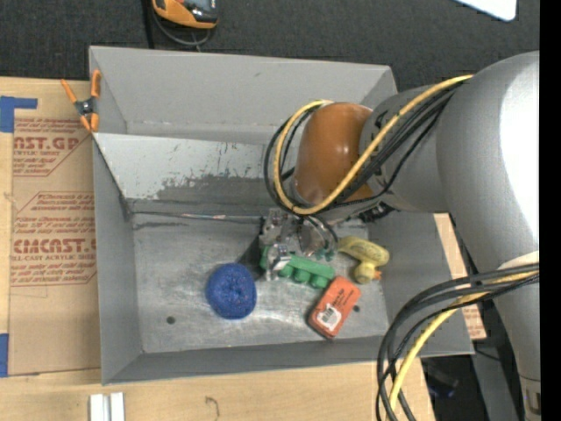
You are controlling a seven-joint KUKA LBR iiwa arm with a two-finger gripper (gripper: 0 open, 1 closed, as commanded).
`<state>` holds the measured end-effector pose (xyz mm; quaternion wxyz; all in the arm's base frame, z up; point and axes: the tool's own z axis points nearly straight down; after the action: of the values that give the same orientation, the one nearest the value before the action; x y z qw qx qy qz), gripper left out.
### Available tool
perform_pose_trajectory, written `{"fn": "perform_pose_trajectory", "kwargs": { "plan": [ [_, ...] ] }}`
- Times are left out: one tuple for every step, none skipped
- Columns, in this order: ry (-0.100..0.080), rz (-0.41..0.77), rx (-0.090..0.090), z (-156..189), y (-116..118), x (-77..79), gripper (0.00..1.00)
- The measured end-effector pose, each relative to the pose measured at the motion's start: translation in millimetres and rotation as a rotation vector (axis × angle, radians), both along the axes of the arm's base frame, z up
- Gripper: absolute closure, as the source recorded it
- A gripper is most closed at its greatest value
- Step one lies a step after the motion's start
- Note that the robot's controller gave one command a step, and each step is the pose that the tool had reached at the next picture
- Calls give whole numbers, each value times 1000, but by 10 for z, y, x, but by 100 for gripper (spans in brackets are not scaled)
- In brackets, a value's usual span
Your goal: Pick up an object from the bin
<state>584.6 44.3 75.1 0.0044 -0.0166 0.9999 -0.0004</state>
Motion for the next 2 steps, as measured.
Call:
{"fn": "perform_pose_trajectory", "kwargs": {
  "plan": [
    [0, 0, 0, 0, 0, 0, 100],
    [0, -1, 0, 15, -1, -7, 100]
  ]
}}
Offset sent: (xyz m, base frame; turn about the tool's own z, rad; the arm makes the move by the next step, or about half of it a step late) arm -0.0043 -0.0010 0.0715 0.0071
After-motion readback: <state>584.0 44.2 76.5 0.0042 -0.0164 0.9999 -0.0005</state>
